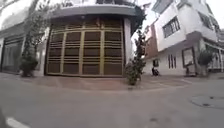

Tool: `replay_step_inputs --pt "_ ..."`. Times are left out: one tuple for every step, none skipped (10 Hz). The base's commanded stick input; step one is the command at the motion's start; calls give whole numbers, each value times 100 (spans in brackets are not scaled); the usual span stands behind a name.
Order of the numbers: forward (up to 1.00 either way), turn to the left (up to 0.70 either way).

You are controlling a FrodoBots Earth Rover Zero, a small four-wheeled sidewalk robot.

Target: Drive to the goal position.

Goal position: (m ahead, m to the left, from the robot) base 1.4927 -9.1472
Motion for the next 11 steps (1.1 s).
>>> replay_step_inputs --pt "0 -70" --pt "0 -70" --pt "0 -70" --pt "0 -70" --pt "0 -70" --pt "0 -70" --pt "0 -70" --pt "0 -70" --pt "0 -70" --pt "0 -70" --pt "0 -70"
